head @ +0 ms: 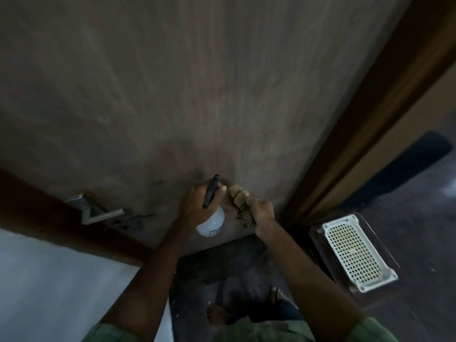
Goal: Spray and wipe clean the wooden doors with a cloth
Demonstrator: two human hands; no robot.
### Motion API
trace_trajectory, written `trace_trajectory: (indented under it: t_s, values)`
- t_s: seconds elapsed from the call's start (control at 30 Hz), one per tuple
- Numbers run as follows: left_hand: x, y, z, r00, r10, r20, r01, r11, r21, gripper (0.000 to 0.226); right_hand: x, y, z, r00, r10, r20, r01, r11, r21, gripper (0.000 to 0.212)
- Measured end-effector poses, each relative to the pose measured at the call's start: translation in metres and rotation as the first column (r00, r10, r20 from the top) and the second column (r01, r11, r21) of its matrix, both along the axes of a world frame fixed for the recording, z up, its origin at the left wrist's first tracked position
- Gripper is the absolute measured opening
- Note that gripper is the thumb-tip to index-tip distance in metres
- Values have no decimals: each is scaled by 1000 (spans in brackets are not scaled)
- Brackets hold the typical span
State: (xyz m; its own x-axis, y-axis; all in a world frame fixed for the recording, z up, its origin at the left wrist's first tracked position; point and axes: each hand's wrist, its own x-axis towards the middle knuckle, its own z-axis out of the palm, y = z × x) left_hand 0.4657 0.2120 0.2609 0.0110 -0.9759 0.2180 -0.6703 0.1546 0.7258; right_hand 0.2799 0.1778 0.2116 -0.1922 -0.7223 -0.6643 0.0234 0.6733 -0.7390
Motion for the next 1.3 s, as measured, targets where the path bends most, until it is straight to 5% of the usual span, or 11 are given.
trace_trajectory:
  t_s: [0.1,0.3,0.47,0.73,0.87,1.0,1.13,1.3]
  values:
    - [-44,-29,-12,984,-177,26,174,981,91,16,-54,3,-16,966,-189,176,176,980,91,16]
    - [-158,-72,-31,899,-437,5,428,883,195,29,-175,12,-31,831,-507,231,468,860,204,29]
    - [-267,-100,-62,789,-613,-39,602,760,247,52,-271,27,-69,710,-581,398,536,813,230,41]
    - [-408,-128,-133,708,-702,-78,678,644,354,61,-387,32,-131,732,-665,-146,681,718,143,36]
    - [-448,-137,-176,722,-689,-60,655,654,379,69,-413,45,-164,859,-352,-373,454,859,235,24]
    - [-472,-143,-221,745,-667,-3,600,668,439,80,-427,48,-189,864,24,-503,51,990,134,28]
    - [-486,-146,-239,735,-676,52,584,670,457,81,-432,34,-218,738,468,-486,-348,881,320,42]
    - [-497,-150,-256,752,-649,115,527,697,487,73,-442,32,-245,564,665,-491,-480,747,460,56]
